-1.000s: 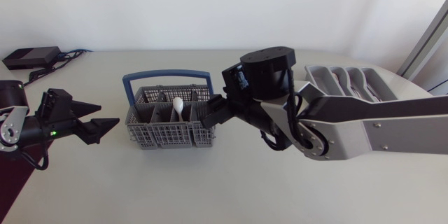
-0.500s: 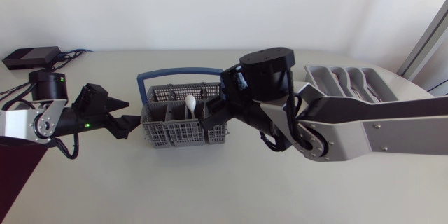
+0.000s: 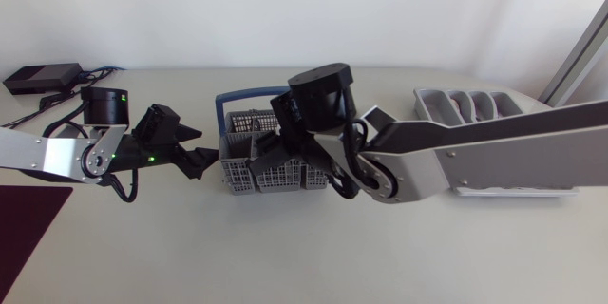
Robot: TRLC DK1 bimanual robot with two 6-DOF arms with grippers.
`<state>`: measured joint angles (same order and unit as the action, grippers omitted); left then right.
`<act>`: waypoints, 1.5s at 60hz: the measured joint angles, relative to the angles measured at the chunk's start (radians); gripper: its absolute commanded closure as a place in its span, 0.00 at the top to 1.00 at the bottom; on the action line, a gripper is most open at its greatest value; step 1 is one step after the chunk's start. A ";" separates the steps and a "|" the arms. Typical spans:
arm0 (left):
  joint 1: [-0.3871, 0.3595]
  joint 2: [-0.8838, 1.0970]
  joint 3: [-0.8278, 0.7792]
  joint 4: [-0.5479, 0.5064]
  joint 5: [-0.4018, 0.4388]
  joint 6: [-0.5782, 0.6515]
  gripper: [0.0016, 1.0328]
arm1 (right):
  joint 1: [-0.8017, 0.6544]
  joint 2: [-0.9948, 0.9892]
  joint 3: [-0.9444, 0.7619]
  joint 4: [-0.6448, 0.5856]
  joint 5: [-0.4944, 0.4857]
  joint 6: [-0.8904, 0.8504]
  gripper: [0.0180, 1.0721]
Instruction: Sort the cutlery from the basket into the organizer compartments.
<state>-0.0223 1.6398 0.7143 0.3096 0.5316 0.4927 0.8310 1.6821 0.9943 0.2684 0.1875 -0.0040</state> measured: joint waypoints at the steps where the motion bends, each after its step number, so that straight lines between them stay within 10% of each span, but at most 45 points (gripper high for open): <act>1: -0.002 0.002 0.000 0.002 0.000 0.000 0.95 | -0.001 0.008 0.011 -0.003 0.000 0.000 0.51; 43: -0.018 0.043 0.007 0.011 -0.017 -0.004 0.95 | -0.008 0.256 0.291 -0.194 0.180 0.143 0.51; 90: -0.068 0.063 0.027 0.015 -0.063 -0.041 0.95 | -0.068 0.241 0.232 -0.117 0.271 0.196 0.51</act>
<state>-0.0906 1.7027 0.7418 0.3248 0.4690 0.4515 0.7635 1.9236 1.2263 0.1509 0.4587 0.1917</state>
